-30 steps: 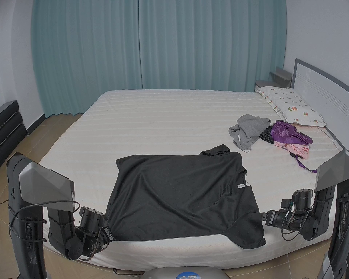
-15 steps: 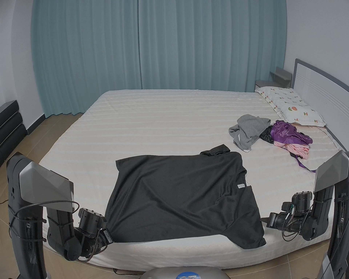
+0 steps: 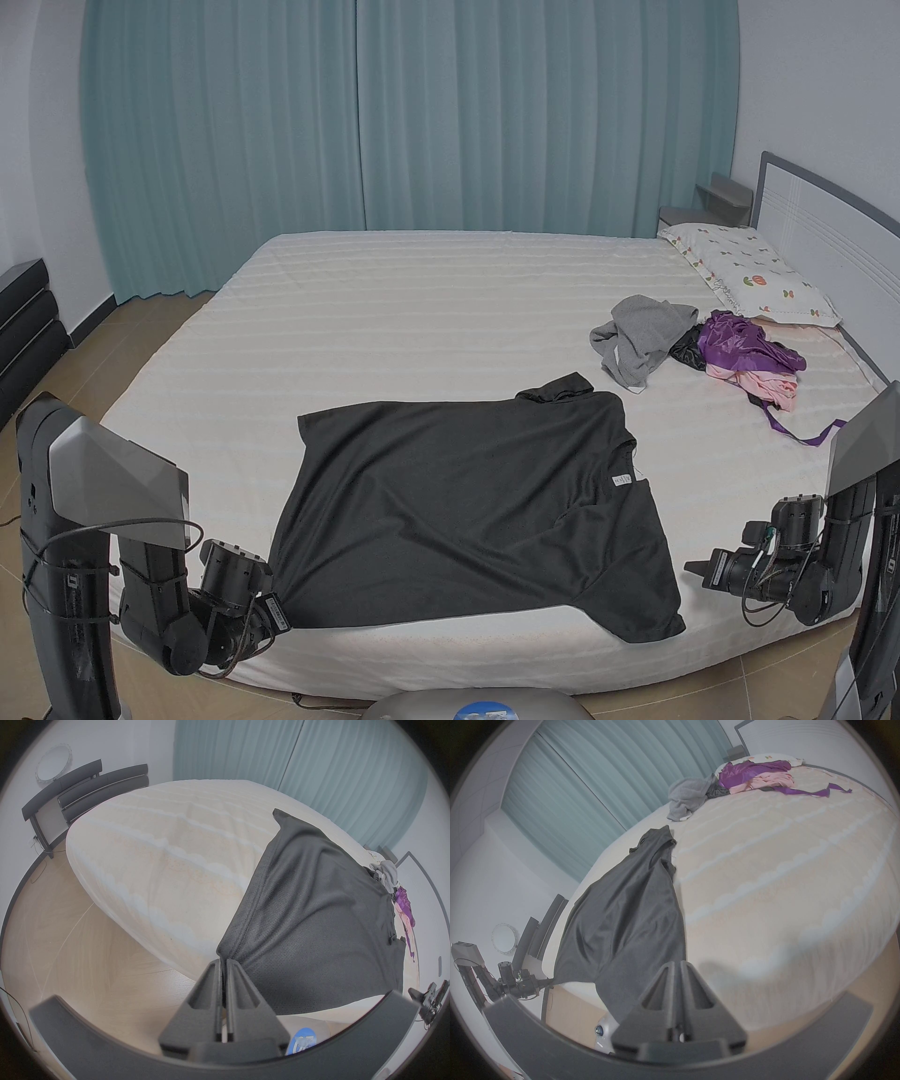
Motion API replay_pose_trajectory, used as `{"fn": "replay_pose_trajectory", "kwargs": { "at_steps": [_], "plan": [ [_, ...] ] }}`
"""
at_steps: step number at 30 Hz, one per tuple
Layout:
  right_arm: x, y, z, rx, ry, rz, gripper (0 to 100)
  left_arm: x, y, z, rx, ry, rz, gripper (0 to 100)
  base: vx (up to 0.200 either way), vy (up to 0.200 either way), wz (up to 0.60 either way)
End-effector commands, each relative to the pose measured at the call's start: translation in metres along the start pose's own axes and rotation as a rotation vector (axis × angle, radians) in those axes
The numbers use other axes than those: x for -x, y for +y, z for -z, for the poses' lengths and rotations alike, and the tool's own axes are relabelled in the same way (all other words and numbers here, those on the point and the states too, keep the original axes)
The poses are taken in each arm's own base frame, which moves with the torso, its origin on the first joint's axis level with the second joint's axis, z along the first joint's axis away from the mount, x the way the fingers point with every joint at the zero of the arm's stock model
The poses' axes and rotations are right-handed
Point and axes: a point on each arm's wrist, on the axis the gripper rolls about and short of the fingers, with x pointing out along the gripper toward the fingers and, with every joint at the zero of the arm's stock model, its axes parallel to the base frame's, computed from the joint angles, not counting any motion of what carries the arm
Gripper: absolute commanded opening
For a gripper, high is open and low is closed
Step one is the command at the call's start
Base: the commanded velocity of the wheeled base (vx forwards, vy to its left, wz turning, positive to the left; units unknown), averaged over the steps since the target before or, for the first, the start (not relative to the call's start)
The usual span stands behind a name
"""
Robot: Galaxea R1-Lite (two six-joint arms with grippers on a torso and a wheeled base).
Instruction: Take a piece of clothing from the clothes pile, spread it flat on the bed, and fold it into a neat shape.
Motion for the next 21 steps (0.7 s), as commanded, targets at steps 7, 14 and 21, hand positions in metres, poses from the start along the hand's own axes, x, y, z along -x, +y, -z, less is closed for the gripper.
{"fn": "replay_pose_trajectory", "kwargs": {
  "at_steps": [7,14,21],
  "plan": [
    [-0.049,0.003,-0.008,0.052,-0.033,-0.028,100,-0.002,-0.002,-0.002,0.014,-0.006,0.011,0,0.000,0.000,0.00],
    [-0.069,0.005,-0.016,0.050,0.010,-0.024,0,-0.003,-0.002,-0.003,0.019,0.005,0.022,0,0.000,0.000,0.00],
    [-0.066,0.005,-0.018,0.036,0.024,-0.006,0,-0.003,-0.002,-0.003,0.019,0.005,0.022,0,0.000,0.000,0.00]
  ]
}}
